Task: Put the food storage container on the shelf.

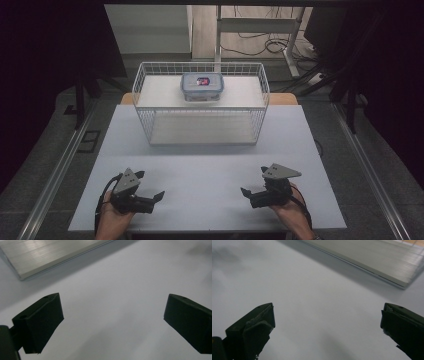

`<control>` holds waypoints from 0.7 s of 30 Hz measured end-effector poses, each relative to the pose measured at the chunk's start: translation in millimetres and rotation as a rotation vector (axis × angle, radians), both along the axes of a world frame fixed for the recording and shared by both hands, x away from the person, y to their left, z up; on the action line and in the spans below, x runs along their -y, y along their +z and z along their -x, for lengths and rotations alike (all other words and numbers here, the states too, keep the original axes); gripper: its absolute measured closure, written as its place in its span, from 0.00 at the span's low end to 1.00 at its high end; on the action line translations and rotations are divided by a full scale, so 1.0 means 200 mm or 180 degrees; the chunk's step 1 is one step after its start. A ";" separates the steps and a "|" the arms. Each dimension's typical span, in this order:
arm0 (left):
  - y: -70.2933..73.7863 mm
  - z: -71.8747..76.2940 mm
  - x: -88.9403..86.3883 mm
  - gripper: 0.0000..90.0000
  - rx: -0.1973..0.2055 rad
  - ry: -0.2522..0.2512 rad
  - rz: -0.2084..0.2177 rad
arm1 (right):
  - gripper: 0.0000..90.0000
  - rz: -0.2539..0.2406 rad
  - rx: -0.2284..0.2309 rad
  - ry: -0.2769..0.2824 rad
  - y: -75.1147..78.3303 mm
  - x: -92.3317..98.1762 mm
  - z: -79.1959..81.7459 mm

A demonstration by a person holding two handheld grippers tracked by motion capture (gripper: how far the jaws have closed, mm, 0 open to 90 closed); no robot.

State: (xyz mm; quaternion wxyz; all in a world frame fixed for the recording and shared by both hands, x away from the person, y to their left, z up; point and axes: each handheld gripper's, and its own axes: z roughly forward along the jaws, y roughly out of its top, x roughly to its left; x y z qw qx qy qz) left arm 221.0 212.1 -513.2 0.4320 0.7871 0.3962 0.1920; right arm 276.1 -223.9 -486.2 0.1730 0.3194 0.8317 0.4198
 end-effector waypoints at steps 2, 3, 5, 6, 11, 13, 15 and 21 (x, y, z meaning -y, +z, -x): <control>0.00 0.01 -0.02 0.02 -0.0001 0.0039 -0.0019 | 0.00 0.0010 -0.0003 -0.0049 0.00 0.02 0.01; -0.01 0.02 -0.03 0.02 0.0001 0.0057 -0.0034 | 0.00 0.0013 -0.0006 -0.0072 0.00 0.04 0.01; -0.01 0.04 -0.05 0.02 0.0001 0.0094 -0.0064 | 0.00 0.0026 0.0007 -0.0115 -0.01 0.06 0.01; -0.01 0.04 -0.06 0.02 0.0006 0.0114 -0.0073 | 0.00 0.0031 0.0004 -0.0142 -0.01 0.07 0.02; -0.02 0.07 -0.11 0.02 0.0013 0.0211 -0.0076 | 0.00 0.0060 0.0011 -0.0256 -0.02 0.13 0.04; -0.03 0.09 -0.14 0.02 0.0009 0.0246 -0.0072 | 0.00 0.0072 0.0009 -0.0293 -0.02 0.15 0.04; -0.03 0.09 -0.15 0.02 0.0008 0.0274 -0.0089 | 0.00 0.0084 0.0001 -0.0331 -0.03 0.17 0.05; -0.06 0.12 -0.20 0.02 -0.0016 0.0373 -0.0197 | 0.00 0.0154 -0.0069 -0.0430 -0.06 0.23 0.07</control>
